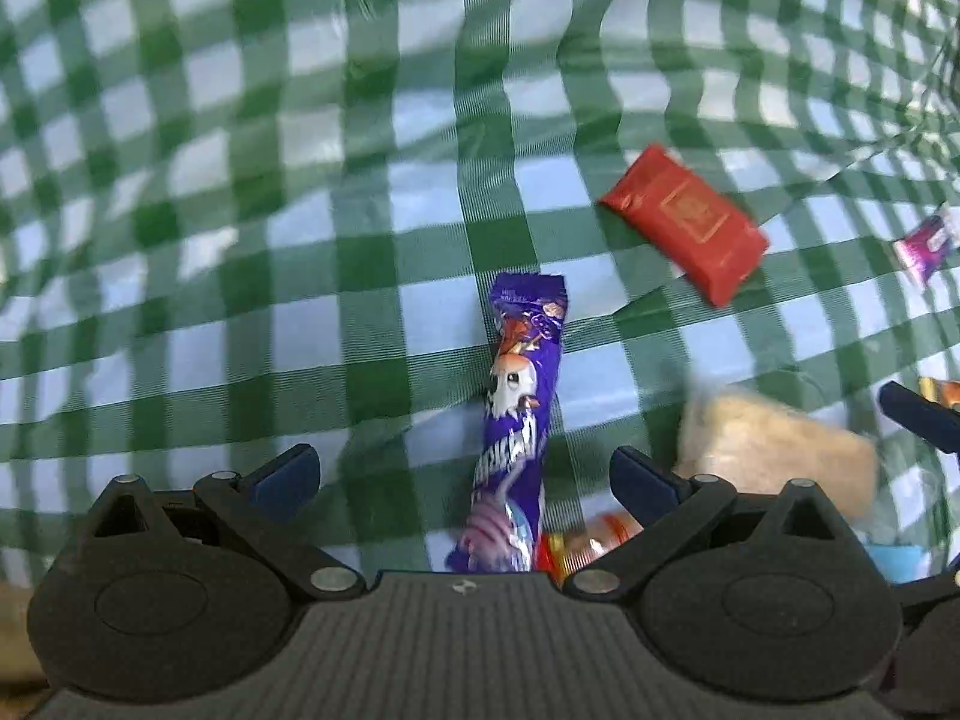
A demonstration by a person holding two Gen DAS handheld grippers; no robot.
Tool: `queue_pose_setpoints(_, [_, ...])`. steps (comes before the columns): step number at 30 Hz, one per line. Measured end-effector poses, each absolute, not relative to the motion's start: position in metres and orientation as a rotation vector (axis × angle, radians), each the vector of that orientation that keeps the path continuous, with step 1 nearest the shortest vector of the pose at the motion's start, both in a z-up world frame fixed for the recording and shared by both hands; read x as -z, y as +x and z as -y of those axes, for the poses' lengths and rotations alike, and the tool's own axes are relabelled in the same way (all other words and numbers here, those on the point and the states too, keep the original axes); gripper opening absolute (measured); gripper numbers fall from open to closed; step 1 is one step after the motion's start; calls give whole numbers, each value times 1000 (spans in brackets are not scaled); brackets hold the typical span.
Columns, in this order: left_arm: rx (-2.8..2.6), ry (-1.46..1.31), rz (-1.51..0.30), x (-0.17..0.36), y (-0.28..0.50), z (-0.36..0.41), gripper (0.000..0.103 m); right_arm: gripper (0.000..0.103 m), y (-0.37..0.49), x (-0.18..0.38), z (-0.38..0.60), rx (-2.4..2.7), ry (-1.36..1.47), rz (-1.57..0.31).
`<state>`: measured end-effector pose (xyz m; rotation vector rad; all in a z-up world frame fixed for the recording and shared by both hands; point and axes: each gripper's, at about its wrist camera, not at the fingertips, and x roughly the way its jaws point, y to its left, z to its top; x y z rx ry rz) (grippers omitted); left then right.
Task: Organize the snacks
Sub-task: 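Grasp the purple candy bar with the left gripper while the right grasps the rice-cake bar, then carry the purple candy bar with the left gripper while the right carries the rice-cake bar toward the box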
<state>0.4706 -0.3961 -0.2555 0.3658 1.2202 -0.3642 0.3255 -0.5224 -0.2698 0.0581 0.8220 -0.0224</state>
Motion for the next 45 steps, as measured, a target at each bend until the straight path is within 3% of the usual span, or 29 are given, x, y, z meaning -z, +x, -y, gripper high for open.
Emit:
queue_pose_setpoints(11, [368,339,-1208,267,480,393,103,102,340,294,517,-14,2,-830])
queue_pose_setpoints(12, [366,341,-1205,266,480,393,98,102,341,294,517,-13,-2,-832])
queue_pose_setpoints(13, [376,329,-1197,261,479,393,73,98,342,293,516,-17,-7,-835])
queue_pose_setpoints(14, [394,315,-1183,254,476,399,49,65,337,286,515,-35,-6,-819])
queue_pose_setpoints(15, [419,314,-1178,246,475,402,19,39,332,278,512,-36,-25,-798])
queue_pose_setpoints(16, [440,300,-1185,239,471,401,15,38,328,270,510,-23,-40,-811])
queue_pose_setpoints(22, [483,231,-1101,176,426,367,15,38,299,226,507,18,-29,-721])
queue_pose_setpoints(28, [557,152,-1065,107,316,303,15,38,203,151,505,87,181,-611])
queue_pose_setpoints(37, [472,131,-1126,84,166,180,15,38,55,131,405,-42,345,-751])
queue_pose_setpoints(45, [378,114,-1139,76,86,84,15,38,7,92,297,-244,251,-768])
